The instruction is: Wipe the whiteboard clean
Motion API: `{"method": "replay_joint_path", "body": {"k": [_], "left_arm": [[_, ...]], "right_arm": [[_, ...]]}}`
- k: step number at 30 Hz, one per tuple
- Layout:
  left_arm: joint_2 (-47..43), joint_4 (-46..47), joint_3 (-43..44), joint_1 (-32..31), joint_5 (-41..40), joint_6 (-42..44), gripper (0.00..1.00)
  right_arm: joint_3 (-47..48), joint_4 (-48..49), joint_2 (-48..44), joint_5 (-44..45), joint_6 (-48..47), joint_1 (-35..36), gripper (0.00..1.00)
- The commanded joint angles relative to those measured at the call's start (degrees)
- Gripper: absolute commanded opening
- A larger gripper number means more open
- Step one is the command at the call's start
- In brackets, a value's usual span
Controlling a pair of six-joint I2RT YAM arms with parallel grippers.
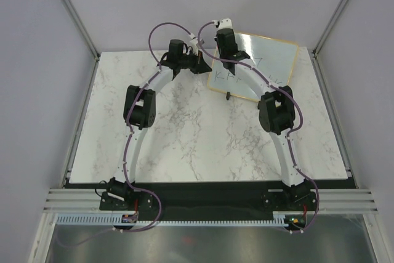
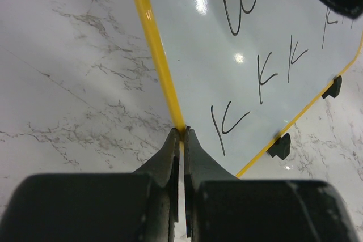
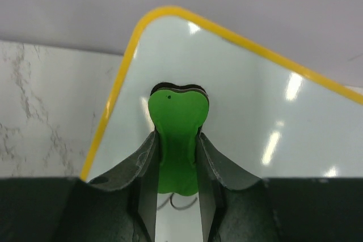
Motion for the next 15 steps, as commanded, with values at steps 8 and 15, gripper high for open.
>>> {"method": "replay_joint_path", "body": {"k": [8,15], "left_arm": [[-3.90,-1.95,-0.01,-1.08,0.37,3.42,0.02],[-4.16,-1.95,-0.28,-1.16,0.37,3.42,0.02]], "right_arm": [[4.31,-7.94,-2.67,-0.42,-2.62,-2.23,0.00],[10.58,-3.29,3.15,-0.24,-5.44,-3.90,0.00]]}}
